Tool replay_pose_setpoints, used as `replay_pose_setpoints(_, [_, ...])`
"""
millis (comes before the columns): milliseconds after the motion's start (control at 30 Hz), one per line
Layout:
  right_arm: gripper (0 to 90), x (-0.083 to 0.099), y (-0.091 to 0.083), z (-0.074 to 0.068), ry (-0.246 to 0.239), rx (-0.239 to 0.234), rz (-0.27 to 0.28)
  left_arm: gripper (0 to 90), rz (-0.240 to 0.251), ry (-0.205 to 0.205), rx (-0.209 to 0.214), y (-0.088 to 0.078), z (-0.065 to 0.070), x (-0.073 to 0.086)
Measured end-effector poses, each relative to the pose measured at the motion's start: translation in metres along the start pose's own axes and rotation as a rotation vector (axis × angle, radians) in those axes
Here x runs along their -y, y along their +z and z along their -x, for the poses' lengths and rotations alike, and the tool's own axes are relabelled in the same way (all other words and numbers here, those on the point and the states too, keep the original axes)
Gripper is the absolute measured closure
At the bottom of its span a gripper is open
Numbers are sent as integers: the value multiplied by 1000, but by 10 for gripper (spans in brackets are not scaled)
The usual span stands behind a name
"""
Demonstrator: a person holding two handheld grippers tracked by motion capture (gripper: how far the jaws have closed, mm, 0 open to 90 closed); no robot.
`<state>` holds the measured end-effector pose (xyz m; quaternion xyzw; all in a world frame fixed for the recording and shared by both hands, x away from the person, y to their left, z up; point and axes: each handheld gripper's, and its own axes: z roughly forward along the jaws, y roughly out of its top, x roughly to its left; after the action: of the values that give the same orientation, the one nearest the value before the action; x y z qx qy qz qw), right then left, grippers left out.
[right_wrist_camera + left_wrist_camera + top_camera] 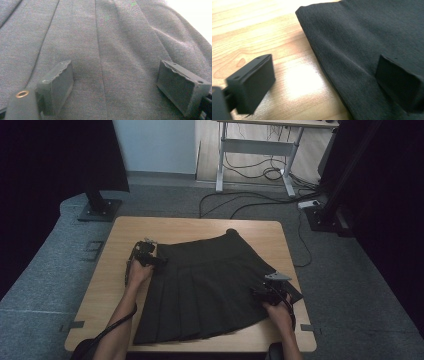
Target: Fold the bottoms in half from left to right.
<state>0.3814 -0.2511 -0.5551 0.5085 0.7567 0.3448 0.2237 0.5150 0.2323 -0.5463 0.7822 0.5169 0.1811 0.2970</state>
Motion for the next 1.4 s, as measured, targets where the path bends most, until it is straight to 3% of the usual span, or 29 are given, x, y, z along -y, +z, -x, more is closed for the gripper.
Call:
replay_pose_setpoints(500, [124,0,-1,0,11,-8,2,23,26,2,1,-2,2,4])
replay_pose_setpoints(600, [121,-1,-3,-1,16,-20,-15,28,27,2,2,-2,2,4])
replay_pose_setpoints(700, [128,-3,-7,-6,-10,-32,-37,28,27,2,2,-2,2,4])
replay_pose_setpoints(933, [60,-14,-27,-28,-71,-140,-15,28,27,-1,-3,-3,3,5])
replay_pose_setpoints(1033, [34,-17,-30,-35,-96,-163,-20,28,27,-1,-3,-3,3,5])
replay_pose_setpoints(1300, [0,-28,-29,-74,-155,-277,-35,29,26,-3,-4,-3,3,5])
replay_pose_setpoints(1367, [0,-31,-29,-90,-191,-310,-34,29,26,-3,-5,-3,3,5])
replay_pose_setpoints(1400, [0,-31,-29,-90,-191,-310,-34,30,26,-3,-5,-3,3,5])
